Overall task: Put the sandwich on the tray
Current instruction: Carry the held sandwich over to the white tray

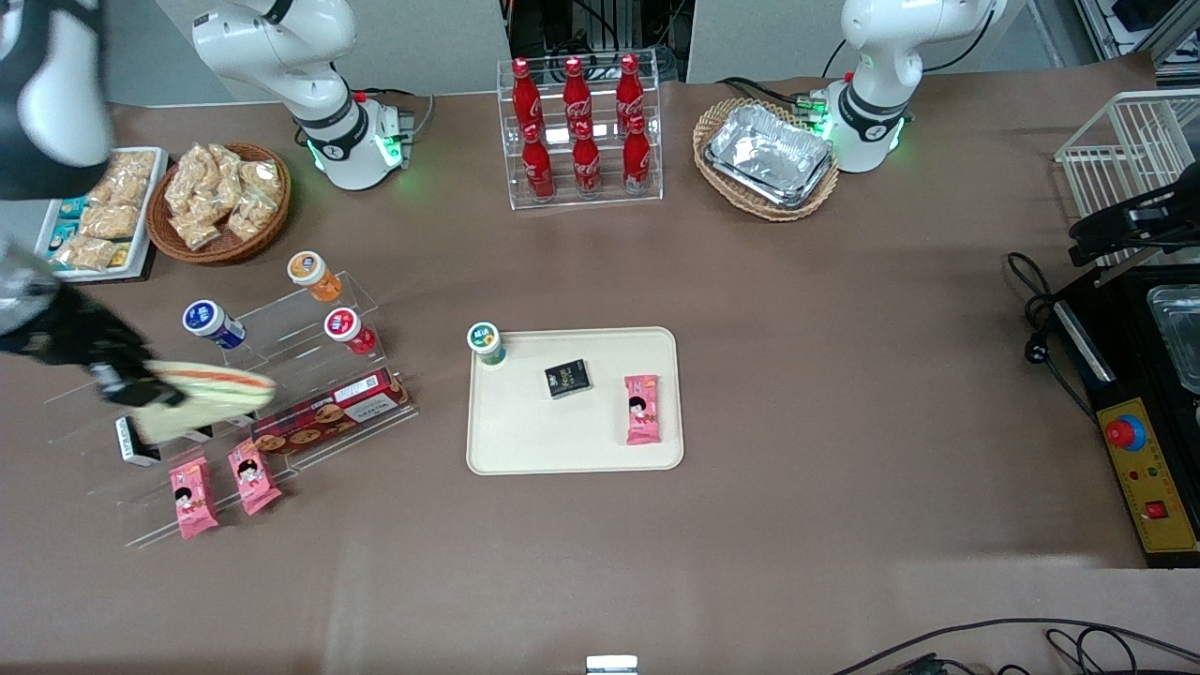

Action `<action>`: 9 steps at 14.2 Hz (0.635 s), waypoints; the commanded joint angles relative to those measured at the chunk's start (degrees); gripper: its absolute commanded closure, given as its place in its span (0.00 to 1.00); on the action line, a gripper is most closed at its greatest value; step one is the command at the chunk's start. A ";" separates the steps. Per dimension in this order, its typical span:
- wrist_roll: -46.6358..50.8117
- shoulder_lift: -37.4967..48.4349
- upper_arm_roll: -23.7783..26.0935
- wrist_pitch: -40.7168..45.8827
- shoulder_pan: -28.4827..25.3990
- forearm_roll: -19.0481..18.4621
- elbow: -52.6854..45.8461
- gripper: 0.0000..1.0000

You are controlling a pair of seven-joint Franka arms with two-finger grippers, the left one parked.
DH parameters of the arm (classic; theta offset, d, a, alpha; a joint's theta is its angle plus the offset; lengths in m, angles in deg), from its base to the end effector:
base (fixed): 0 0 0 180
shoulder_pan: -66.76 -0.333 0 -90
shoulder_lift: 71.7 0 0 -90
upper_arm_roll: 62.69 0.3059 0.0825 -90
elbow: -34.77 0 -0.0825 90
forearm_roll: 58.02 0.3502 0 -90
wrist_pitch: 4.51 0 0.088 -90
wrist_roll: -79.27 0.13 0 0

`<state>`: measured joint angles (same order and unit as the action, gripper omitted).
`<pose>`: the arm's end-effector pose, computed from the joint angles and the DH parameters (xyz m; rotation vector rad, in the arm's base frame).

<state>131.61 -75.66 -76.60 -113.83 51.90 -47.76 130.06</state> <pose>0.5711 0.0300 0.5473 -2.6027 1.3207 -0.1293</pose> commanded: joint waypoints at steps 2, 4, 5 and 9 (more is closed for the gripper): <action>14.94 -2.54 -0.76 0.86 -12.45 -1.46 -1.77 0.62; 23.46 -5.17 -0.76 0.60 -18.25 -3.13 -2.90 0.62; 26.38 -7.27 -0.76 0.34 -20.72 -4.10 -4.04 0.62; 29.48 -16.68 -0.85 -3.86 -26.35 -4.37 -6.78 0.62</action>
<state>159.64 -84.88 -76.47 -115.23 28.12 -51.19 127.79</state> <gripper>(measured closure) 0.621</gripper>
